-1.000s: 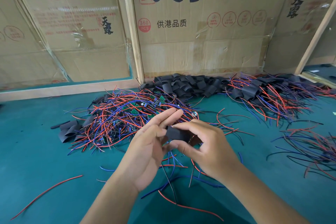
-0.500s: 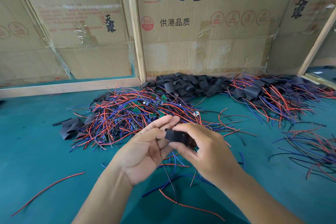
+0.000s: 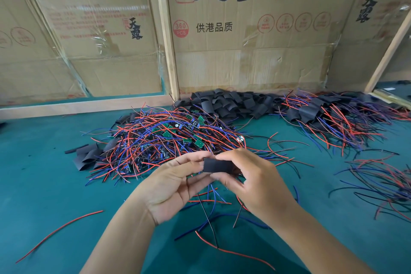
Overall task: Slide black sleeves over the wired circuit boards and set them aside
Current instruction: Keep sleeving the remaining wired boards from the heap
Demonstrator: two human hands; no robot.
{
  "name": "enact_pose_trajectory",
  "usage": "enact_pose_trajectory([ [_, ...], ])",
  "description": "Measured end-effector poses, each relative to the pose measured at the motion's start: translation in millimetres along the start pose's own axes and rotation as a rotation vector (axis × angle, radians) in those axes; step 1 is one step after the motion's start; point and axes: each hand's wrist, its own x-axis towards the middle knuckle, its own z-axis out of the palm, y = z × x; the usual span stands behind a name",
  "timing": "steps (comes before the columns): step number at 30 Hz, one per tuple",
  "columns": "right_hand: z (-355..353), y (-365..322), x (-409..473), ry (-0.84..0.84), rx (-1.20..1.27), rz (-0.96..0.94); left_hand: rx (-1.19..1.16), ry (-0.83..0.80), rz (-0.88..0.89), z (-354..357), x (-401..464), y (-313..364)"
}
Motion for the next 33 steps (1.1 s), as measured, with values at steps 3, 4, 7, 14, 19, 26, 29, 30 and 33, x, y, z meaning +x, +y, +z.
enact_pose_trajectory([
  [3,-0.5,2.0,-0.1,-0.019,-0.002,-0.006,0.054,0.0,0.014,-0.6,-0.6,0.5],
  [4,-0.7,2.2,-0.2,-0.026,-0.001,-0.008,0.062,0.001,0.014,-1.3,-0.4,0.5],
  [7,-1.0,1.3,-0.3,-0.038,0.0,-0.012,0.066,0.003,0.011,-2.9,1.0,-0.3],
  [14,-0.5,1.4,-1.7,-0.065,-0.069,-0.06,0.046,0.023,0.036,-3.4,3.9,-3.8],
  [19,2.4,2.2,-2.0,-0.058,-0.185,-0.102,0.024,0.027,0.044,-5.5,6.8,-8.4],
  [26,-11.4,14.5,4.7,0.032,-0.21,0.038,0.048,0.039,0.058,-11.7,19.0,-13.3],
  [29,-33.7,29.6,16.4,0.151,-0.233,0.171,0.018,0.145,0.148,-16.3,25.6,-14.1],
  [30,-40.2,35.5,20.7,0.17,-0.228,0.207,-0.021,0.167,0.167,-18.6,28.4,-15.3],
  [33,-57.1,58.8,37.9,0.196,-0.259,0.262,-0.115,0.171,0.204,-28.6,36.5,-17.7],
])
